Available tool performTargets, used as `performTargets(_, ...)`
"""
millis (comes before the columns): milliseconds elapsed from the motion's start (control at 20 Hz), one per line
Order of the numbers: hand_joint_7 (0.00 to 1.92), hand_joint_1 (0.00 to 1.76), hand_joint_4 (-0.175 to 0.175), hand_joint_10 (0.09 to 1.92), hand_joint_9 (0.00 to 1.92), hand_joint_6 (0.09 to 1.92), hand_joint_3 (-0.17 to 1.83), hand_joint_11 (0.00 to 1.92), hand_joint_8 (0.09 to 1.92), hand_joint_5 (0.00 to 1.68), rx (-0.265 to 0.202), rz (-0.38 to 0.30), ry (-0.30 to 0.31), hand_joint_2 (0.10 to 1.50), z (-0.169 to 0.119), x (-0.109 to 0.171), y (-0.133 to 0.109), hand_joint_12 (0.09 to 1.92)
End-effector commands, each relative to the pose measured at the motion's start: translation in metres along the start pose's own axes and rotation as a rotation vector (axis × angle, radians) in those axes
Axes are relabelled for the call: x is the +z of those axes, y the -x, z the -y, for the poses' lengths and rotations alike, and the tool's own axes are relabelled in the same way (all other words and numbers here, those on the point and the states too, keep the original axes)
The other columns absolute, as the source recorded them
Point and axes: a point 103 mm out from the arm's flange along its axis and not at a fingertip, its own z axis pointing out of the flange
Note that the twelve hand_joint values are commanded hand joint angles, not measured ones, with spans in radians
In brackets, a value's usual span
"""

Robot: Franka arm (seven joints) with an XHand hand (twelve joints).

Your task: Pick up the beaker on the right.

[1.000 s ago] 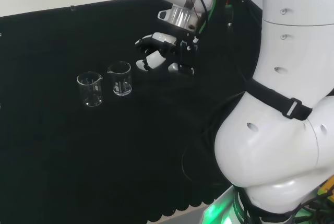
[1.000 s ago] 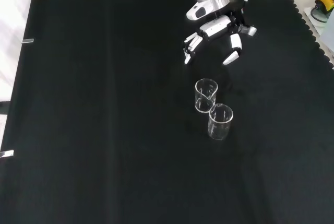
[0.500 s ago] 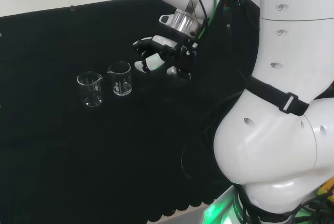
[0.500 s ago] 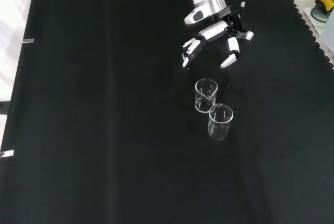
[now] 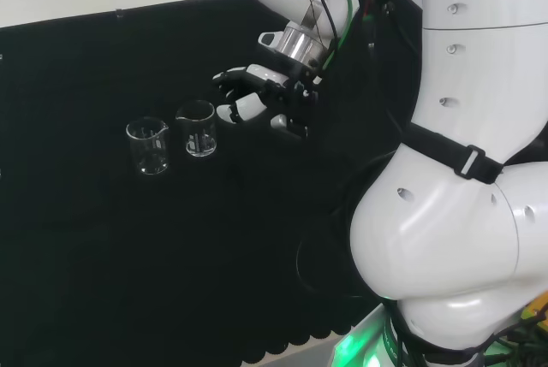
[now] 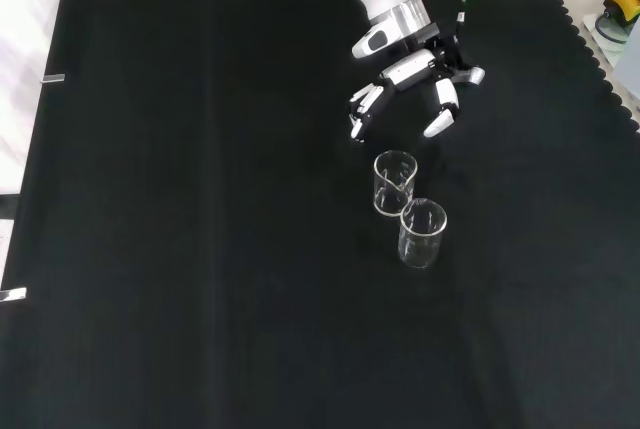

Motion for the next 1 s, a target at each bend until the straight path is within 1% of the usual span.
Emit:
performTargets(50,0.32,0.87,-0.043,0.62,0.46,0.09,1.16,0.0,0.57,0.38,-0.017,-0.044,-0.013,0.35,-0.003,0.007,0.002,1.33)
performTargets(250,0.31,0.88,-0.041,0.61,0.45,0.09,1.16,0.0,0.56,0.35,-0.032,-0.077,-0.025,0.35,-0.003,0.011,0.002,1.33)
performTargets(500,0.3,0.88,-0.039,0.61,0.45,0.09,1.16,0.0,0.56,0.34,-0.039,-0.099,-0.029,0.35,-0.003,0.015,0.003,1.32)
performTargets(1000,0.29,0.88,-0.037,0.6,0.44,0.09,1.16,0.0,0.56,0.34,-0.058,-0.12,-0.008,0.34,-0.004,0.02,0.005,1.3)
